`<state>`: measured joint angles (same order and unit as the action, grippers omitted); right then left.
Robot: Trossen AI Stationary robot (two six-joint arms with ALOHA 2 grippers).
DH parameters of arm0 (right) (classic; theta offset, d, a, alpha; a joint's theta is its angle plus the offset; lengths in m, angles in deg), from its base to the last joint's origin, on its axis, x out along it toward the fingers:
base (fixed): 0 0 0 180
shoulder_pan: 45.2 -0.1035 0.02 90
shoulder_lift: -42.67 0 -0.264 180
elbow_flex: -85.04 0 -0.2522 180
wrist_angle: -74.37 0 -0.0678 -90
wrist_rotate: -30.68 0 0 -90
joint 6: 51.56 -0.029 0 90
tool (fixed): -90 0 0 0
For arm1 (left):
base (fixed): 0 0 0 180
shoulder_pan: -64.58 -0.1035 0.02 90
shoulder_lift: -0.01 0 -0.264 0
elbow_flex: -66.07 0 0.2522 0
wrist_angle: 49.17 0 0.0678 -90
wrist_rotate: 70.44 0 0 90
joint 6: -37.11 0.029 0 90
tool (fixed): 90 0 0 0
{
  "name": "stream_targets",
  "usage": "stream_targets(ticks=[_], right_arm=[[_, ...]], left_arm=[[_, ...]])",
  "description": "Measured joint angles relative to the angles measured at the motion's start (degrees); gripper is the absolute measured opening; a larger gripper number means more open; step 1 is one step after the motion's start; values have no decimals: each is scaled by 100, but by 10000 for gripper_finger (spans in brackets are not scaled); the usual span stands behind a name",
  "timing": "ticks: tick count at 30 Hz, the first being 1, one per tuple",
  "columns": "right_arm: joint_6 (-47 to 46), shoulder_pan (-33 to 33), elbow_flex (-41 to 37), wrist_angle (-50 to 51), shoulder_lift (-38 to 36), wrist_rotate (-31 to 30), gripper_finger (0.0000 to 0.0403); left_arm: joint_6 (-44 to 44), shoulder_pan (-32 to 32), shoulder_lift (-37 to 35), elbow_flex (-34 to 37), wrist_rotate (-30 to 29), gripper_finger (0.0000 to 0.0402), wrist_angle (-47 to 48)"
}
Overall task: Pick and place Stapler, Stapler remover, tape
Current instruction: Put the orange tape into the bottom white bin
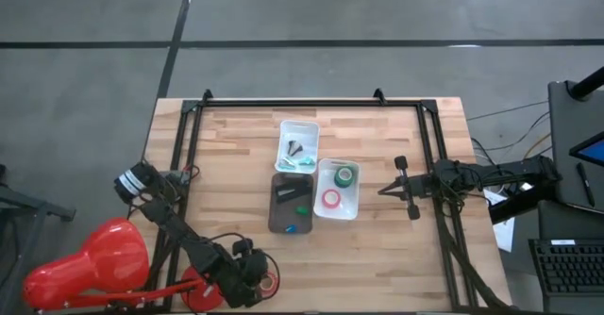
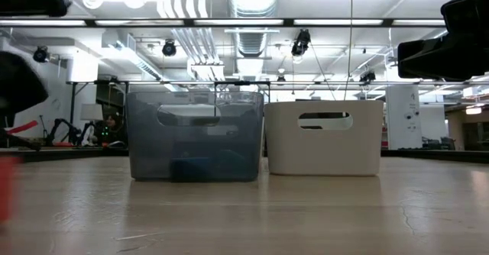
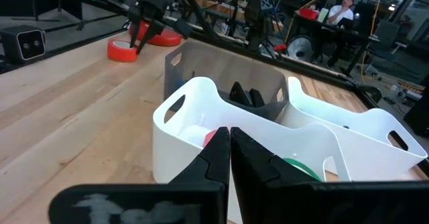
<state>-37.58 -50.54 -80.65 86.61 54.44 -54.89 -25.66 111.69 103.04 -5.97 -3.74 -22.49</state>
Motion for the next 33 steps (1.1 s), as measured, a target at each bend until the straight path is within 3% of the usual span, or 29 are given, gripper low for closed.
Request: stream_targets(ticks=[8,12,18,21,29,33], right_arm=[[6,-2,-1,0,0,2,9],[11,-2,-1,0,2,2,9],[0,0,-1,0,2,2,9],[10,0,-1,0,2,2,9],[10,-2,-1,0,2,2,9],[7,0,-1,0,0,0,9]], left_arm=[[1331,-319,-105,-489,-2226,66,-125],[2405,-792,-105,-797,-3127,55,-152],[3534,-1816,-105,-1147,-3369,37,-174],[3595,-2416,-107,-1196,-2958,50,-187],[3608,-3774,-21,-1269,-679,55,-600],[3607,-4068,147,-1269,-186,48,-667]])
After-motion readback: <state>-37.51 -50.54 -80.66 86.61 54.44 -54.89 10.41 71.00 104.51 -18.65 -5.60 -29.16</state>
